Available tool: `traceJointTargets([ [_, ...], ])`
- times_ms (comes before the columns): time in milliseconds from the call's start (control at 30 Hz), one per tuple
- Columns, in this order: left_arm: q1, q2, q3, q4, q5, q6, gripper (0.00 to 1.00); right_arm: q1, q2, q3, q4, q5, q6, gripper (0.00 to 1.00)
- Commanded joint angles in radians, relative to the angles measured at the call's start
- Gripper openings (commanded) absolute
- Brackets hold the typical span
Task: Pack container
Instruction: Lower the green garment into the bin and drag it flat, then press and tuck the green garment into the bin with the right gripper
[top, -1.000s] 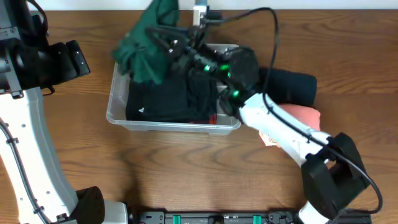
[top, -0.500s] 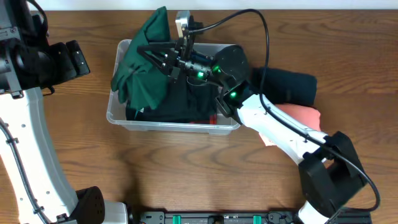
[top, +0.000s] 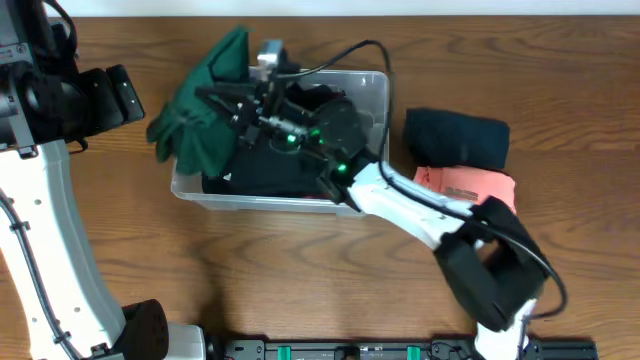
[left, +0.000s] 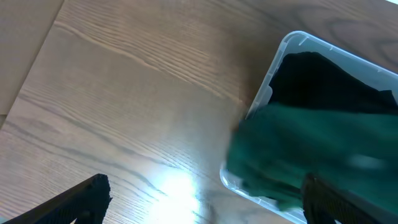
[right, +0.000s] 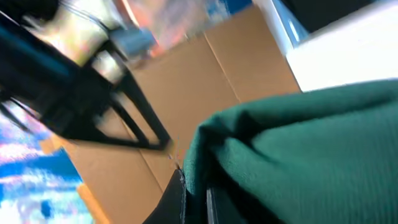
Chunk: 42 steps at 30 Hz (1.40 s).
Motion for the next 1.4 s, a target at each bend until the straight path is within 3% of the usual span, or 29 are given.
traceJointTargets([
  [0, 0.004, -0.008, -0.008, -0.004, -0.008, -0.005, 0.98, -0.048, 0.060, 0.019, -0.013, -0.125, -0.083, 0.01],
  [400, 0.004, -0.008, -0.008, -0.004, -0.008, -0.005, 0.98, -0.394, -0.030, 0.019, -0.375, -0.730, -0.072, 0.02],
  [633, 0.004, -0.008, -0.008, -0.004, -0.008, -0.005, 0.98, -0.483, -0.077, 0.018, -0.671, -0.947, -0.066, 0.01],
  [900, 0.004, -0.008, -0.008, -0.004, -0.008, -0.005, 0.98, -0.483, -0.077, 0.016, -1.170, -0.843, -0.343, 0.02],
  [1100, 0.004, -0.008, -0.008, -0.004, -0.008, -0.005, 0.98, -0.482, -0.080, 0.016, -1.513, -0.519, -0.451, 0.01],
  [1367, 0.004, -0.008, -0.008, -0.004, -0.008, -0.005, 0.98, -0.480, -0.195, 0.016, -1.807, -0.148, -0.616, 0.02],
])
